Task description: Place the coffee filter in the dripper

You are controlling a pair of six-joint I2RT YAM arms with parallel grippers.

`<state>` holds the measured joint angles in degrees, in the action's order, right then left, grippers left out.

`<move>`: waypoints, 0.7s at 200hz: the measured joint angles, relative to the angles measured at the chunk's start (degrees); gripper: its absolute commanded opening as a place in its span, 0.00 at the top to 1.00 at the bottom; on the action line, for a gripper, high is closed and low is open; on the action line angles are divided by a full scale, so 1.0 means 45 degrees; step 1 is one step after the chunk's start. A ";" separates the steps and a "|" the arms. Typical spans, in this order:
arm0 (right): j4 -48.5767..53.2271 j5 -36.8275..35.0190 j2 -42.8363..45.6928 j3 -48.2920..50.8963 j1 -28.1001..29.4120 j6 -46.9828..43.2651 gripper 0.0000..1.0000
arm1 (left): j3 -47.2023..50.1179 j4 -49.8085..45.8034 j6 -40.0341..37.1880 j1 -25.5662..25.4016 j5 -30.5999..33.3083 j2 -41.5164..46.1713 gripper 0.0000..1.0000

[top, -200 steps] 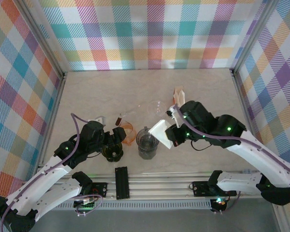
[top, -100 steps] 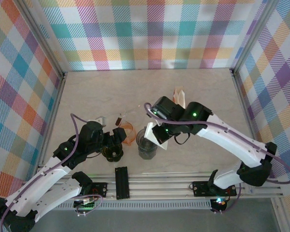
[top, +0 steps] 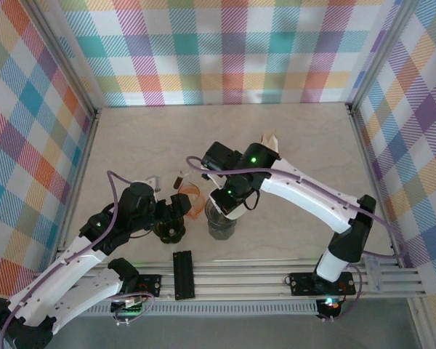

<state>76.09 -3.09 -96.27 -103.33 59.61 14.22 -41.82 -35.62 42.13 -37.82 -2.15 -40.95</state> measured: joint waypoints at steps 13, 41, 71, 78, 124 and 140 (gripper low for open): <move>-0.0083 0.0092 -0.0155 0.0010 0.0000 -0.0029 0.94 | 0.0000 0.0005 0.0000 0.0000 0.0000 0.0044 0.01; -0.0539 0.0185 -0.0238 0.0253 0.0000 -0.0024 0.94 | 0.0000 0.0087 0.0005 0.0000 -0.0049 0.0068 0.01; -0.1141 0.0228 -0.0238 0.1059 -0.0019 0.0049 0.94 | 0.0000 0.0282 0.0005 0.0000 -0.0087 0.0068 0.00; -0.1239 0.0248 -0.0238 0.1229 -0.0039 0.0068 0.93 | 0.0000 0.0291 0.0010 0.0000 -0.0092 0.0068 0.01; -0.1904 0.0466 -0.0233 0.1710 -0.0068 0.0219 0.79 | 0.0000 0.0291 0.0015 0.0000 -0.0097 0.0068 0.00; -0.2215 0.0481 -0.0155 0.1948 -0.0068 0.0311 0.74 | 0.0000 0.0306 0.0015 0.0000 -0.0097 0.0068 0.00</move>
<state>66.13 -0.93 -96.97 -94.56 59.31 15.62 -41.82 -34.24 42.19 -37.82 -2.59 -40.64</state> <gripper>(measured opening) 0.230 0.995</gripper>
